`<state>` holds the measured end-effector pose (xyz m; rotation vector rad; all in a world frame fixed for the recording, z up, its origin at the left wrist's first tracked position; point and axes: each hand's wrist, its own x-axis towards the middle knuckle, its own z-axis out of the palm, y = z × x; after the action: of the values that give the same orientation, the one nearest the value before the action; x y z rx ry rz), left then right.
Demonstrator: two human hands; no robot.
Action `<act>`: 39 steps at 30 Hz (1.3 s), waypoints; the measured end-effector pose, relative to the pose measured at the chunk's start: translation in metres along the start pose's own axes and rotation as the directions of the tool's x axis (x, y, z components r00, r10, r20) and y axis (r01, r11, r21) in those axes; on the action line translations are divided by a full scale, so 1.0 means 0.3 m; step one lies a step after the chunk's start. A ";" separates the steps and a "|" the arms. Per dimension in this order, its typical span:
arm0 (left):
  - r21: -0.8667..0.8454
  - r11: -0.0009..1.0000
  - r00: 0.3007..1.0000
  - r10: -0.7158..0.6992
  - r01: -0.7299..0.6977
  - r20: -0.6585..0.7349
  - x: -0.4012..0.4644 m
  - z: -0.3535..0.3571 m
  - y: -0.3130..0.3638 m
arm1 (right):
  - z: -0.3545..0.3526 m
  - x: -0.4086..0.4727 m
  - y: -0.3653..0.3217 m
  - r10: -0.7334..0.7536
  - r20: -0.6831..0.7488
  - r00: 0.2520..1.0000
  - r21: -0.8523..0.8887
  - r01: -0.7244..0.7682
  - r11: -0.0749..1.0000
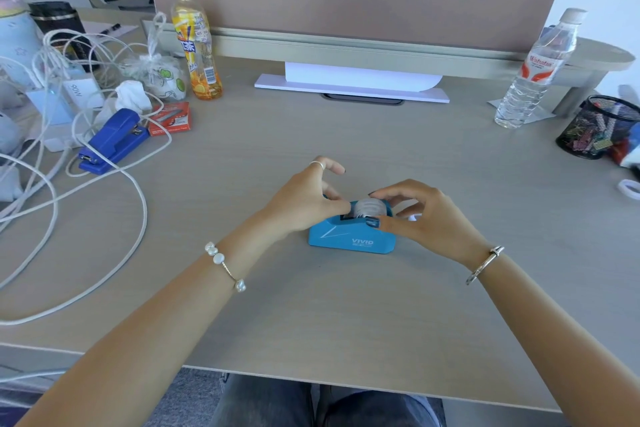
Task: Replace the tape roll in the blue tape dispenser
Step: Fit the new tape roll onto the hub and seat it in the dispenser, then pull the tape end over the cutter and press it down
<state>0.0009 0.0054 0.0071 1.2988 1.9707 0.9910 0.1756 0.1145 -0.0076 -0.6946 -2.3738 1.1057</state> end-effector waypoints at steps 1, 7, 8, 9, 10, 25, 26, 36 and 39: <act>-0.019 1.000 1.000 -0.010 0.010 -0.007 0.001 -0.001 0.002 | 0.003 -0.001 -0.001 -0.003 -0.001 1.000 0.000 0.003 1.000; -0.114 0.993 0.999 -0.043 0.043 0.004 0.002 -0.030 0.019 | 0.004 -0.003 -0.004 0.001 -0.009 1.000 0.004 -0.001 1.000; -0.104 0.993 0.999 -0.048 0.048 -0.001 0.001 -0.040 0.020 | 0.005 -0.003 -0.005 0.003 -0.007 1.000 0.005 -0.003 1.000; -0.089 0.995 0.999 -0.052 0.051 -0.006 0.000 -0.050 0.019 | 0.006 -0.003 -0.006 0.005 -0.006 1.000 0.004 -0.005 1.000; -0.074 0.996 0.998 -0.056 0.055 -0.008 -0.001 -0.061 0.016 | 0.007 -0.004 -0.006 0.007 -0.004 1.000 0.002 -0.007 1.000; -0.020 0.992 0.991 -0.120 0.121 0.057 -0.034 -0.091 -0.099 | 0.019 -0.010 0.005 -0.005 -0.014 1.000 0.029 0.005 1.000; -0.032 0.993 0.993 -0.109 0.111 0.055 -0.033 -0.085 -0.103 | 0.020 -0.010 0.007 -0.005 -0.013 1.000 0.029 0.006 1.000; -0.093 0.996 0.999 0.010 -0.015 -0.050 -0.047 -0.052 -0.141 | 0.032 -0.017 0.020 -0.007 -0.029 1.000 0.046 0.009 0.999; -0.095 0.995 0.998 0.016 -0.021 -0.054 -0.044 -0.058 -0.137 | 0.028 -0.016 0.020 -0.006 -0.025 1.000 0.041 0.007 0.999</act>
<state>-0.0286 -0.0219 -0.0162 1.2520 1.9290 1.1251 0.1761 0.1101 -0.0181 -0.6817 -2.3246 1.1331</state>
